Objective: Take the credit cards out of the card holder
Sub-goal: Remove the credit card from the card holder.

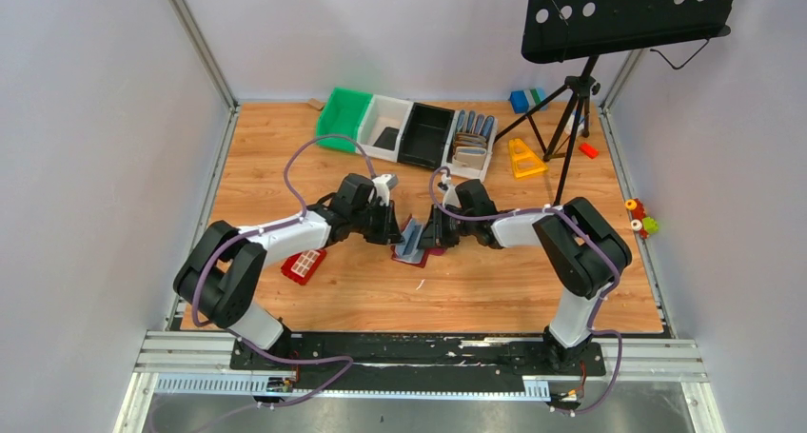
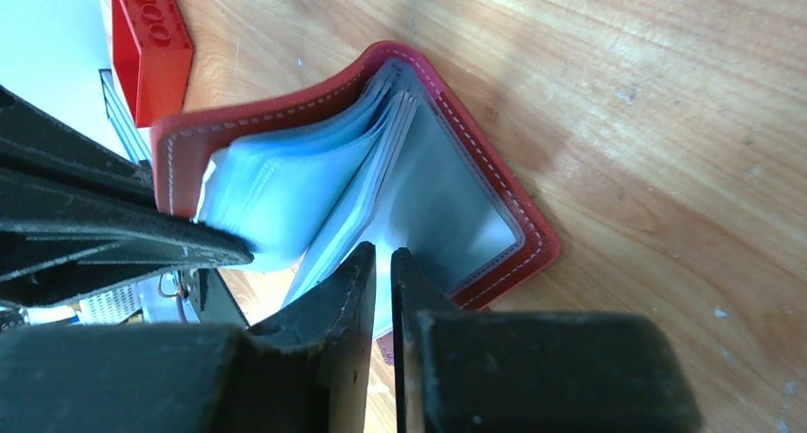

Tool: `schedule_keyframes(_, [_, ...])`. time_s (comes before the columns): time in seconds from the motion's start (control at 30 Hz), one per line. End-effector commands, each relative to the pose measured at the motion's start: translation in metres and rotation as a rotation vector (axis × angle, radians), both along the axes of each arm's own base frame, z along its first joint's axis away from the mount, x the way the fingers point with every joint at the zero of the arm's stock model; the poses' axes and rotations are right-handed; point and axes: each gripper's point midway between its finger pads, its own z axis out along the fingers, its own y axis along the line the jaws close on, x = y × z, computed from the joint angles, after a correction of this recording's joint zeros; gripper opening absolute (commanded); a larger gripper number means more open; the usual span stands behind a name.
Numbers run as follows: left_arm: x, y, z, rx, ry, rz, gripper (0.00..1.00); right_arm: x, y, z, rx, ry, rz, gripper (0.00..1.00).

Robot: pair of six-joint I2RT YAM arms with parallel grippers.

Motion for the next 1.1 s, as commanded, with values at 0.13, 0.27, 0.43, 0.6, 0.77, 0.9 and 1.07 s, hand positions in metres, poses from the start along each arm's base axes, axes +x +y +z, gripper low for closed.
schedule_keyframes(0.13, [0.000, 0.012, 0.007, -0.119, 0.015, 0.026, 0.42, 0.003, 0.020, 0.015, 0.045, -0.010, 0.036, 0.16])
schedule_keyframes(0.27, [-0.002, 0.007, 0.012, -0.150, 0.009, -0.004, 0.56, 0.004, 0.023, 0.017, 0.045, -0.014, 0.038, 0.16])
schedule_keyframes(0.43, [-0.004, 0.003, 0.012, -0.173, 0.018, -0.031, 0.65, 0.004, 0.025, 0.017, 0.040, -0.012, 0.039, 0.16])
schedule_keyframes(0.6, [-0.002, 0.001, 0.021, -0.193, -0.004, -0.033, 0.68, 0.002, 0.024, 0.015, 0.035, -0.009, 0.042, 0.15])
schedule_keyframes(0.77, [-0.001, -0.001, 0.018, -0.188, 0.005, -0.034, 0.68, 0.002, 0.024, 0.015, 0.034, -0.010, 0.043, 0.15])
schedule_keyframes(0.9, [-0.003, -0.005, 0.013, -0.173, 0.013, -0.042, 0.67, 0.001, 0.024, 0.016, 0.036, -0.012, 0.046, 0.14])
schedule_keyframes(1.07, [-0.003, -0.007, 0.009, -0.152, 0.019, -0.047, 0.68, 0.002, 0.024, 0.017, 0.037, -0.011, 0.045, 0.14])
